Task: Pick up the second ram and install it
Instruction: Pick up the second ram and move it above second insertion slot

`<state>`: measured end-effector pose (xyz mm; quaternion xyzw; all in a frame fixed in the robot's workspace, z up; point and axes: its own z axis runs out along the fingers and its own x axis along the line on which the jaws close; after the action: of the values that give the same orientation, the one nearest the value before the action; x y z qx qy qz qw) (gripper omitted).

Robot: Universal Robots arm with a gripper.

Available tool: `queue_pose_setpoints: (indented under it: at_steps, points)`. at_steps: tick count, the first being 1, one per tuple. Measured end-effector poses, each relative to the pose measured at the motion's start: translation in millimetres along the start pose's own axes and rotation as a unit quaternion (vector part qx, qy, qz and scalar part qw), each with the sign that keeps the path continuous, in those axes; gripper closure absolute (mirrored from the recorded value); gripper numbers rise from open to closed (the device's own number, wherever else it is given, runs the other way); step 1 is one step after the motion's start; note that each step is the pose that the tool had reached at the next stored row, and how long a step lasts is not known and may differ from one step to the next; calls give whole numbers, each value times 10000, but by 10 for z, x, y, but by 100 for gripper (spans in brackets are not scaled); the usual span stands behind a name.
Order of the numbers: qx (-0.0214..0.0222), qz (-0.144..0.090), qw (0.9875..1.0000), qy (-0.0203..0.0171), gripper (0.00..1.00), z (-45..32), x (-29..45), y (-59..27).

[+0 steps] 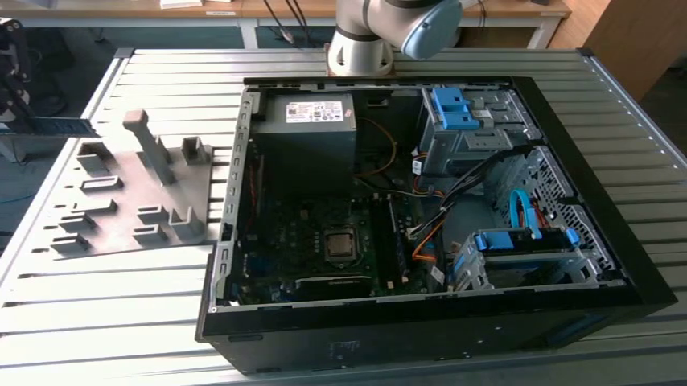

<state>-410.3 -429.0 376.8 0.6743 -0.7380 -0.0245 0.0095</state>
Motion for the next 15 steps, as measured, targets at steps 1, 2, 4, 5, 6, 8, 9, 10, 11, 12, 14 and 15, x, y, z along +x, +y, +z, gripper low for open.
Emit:
queue_pose_setpoints:
  at_steps: [1,2,4,5,6,8,9,10,11,12,14,15]
  points:
    - [-3,0,10000,0,86,-2,-3,-36]
    - [-5,0,10000,1,86,-4,-7,-78]
    - [-11,0,10000,1,86,-7,-15,-169]
    - [-14,1,10000,1,86,-10,-19,-213]
    - [-18,0,10000,2,86,-12,-23,-258]
    - [-24,1,10000,2,86,-15,-32,-344]
    - [-27,1,10000,2,86,-17,-35,-384]
    - [-29,1,10000,3,86,-19,-38,-423]
    - [-31,1,10000,3,86,-21,-42,-462]
    - [-33,1,10000,3,86,-22,-45,-498]
    - [-38,1,10000,4,86,-27,-52,-571]
    - [-39,1,10000,4,86,-28,-56,-611]
